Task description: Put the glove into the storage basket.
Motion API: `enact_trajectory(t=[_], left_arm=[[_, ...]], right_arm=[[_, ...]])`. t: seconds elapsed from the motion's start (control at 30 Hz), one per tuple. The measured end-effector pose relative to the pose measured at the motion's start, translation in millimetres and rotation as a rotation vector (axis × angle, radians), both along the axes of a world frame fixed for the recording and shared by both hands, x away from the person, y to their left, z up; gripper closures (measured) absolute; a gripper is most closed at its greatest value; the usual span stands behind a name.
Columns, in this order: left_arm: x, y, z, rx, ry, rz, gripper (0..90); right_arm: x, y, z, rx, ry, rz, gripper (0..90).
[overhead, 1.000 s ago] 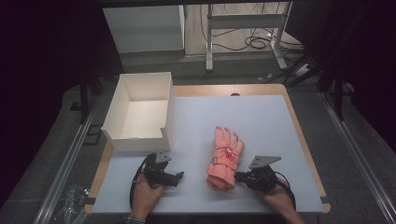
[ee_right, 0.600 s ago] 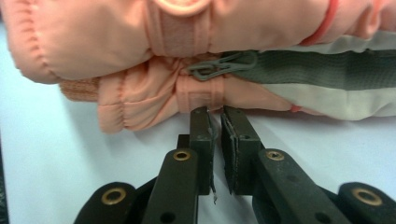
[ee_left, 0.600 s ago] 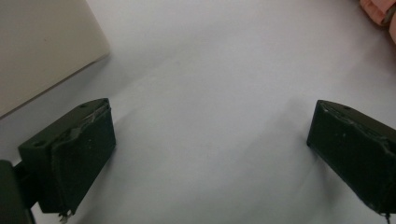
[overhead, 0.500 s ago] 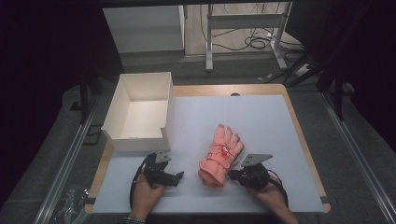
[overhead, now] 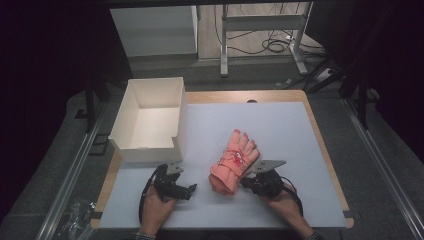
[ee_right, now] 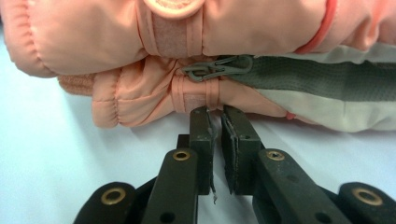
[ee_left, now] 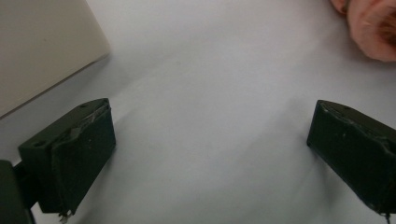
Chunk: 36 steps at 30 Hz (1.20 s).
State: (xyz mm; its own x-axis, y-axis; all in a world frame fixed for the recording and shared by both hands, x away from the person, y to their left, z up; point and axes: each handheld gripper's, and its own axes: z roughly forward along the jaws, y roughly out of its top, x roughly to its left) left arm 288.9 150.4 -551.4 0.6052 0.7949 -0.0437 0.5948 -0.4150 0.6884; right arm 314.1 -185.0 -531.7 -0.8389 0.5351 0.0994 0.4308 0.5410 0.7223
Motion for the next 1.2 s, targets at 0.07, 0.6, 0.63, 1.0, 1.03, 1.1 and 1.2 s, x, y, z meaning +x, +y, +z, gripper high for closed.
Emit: enact_trajectory(t=[0.07,0.6,0.63,1.0,1.03,1.1,1.2], left_arm=[[0.0,0.1,0.0,0.0,0.0,0.0,1.0],[0.2,-0.3,-0.2,0.001,-0.002,0.001,0.9],[0.2,-0.4,-0.1,0.001,-0.001,0.001,0.9],[0.6,-0.3,0.4,0.007,0.004,-0.001,0.9],[0.7,-0.2,0.4,0.007,0.005,-0.002,0.9],[0.7,-0.3,0.4,0.007,0.005,-0.001,0.9],[0.6,-0.3,0.4,0.006,0.004,-0.001,0.9]], right_arm=[[2.7,3.2,-0.2,0.002,0.002,-0.001,81.8],[22.9,16.7,-0.9,0.003,-0.002,-0.021,82.3],[22.3,17.2,-0.7,-0.001,-0.004,-0.023,81.9],[20.3,-0.5,7.8,-0.016,-0.04,-0.065,68.9],[20.9,-3.4,8.8,-0.017,-0.041,-0.072,67.4],[23.2,-12.1,10.5,-0.017,-0.037,-0.09,63.1],[26.9,-25.4,11.1,-0.023,-0.047,-0.129,56.1]])
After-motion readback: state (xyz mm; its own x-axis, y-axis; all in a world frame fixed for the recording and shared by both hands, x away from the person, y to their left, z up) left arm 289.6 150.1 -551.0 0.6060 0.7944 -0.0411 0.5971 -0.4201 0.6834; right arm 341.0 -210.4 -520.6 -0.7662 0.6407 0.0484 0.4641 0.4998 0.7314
